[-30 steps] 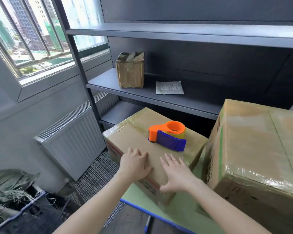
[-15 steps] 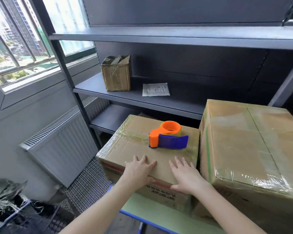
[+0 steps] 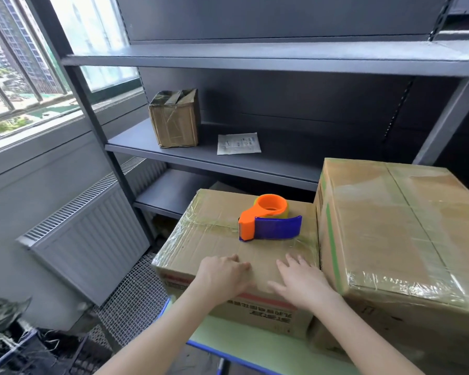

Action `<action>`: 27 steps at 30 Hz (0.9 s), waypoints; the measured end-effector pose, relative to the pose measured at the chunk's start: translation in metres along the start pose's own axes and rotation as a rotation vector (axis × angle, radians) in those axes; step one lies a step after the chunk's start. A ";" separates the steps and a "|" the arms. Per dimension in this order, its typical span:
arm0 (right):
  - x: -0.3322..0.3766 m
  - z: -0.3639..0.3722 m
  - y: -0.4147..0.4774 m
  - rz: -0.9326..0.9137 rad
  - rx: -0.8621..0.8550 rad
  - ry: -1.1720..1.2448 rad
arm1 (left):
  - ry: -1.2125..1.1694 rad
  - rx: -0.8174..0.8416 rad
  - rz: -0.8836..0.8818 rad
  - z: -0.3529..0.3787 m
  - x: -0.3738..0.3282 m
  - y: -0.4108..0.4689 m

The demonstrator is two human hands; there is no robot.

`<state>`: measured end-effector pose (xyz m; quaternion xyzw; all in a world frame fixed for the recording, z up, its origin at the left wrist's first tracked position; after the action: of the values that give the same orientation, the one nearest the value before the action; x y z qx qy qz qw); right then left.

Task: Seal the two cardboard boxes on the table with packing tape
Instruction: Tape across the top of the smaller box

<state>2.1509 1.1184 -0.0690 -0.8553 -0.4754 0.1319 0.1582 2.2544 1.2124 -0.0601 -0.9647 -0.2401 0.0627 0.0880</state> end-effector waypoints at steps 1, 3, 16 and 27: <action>0.000 -0.007 0.003 0.035 -0.062 0.024 | -0.047 -0.023 -0.024 -0.005 0.007 0.002; 0.003 -0.027 0.008 0.105 -0.228 0.093 | -0.141 -0.058 -0.073 -0.015 0.024 0.009; -0.007 -0.078 0.103 0.235 -0.339 0.067 | -0.812 -0.012 0.039 -0.025 0.069 0.088; -0.002 -0.078 0.108 0.158 -0.431 0.267 | -0.962 -0.071 0.228 -0.037 0.087 0.100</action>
<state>2.2624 1.0514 -0.0399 -0.9136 -0.3991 -0.0743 0.0227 2.3821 1.1621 -0.0508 -0.8490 -0.1482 0.5018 -0.0733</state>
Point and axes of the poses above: each hand's wrist, its own y-axis towards the middle knuckle, its own z-axis out of the palm, x = y × z, the point moved 8 cm from there along y, towards the middle knuckle, and after that the axes turned 6 degrees about -y, right-handed, at the moved point
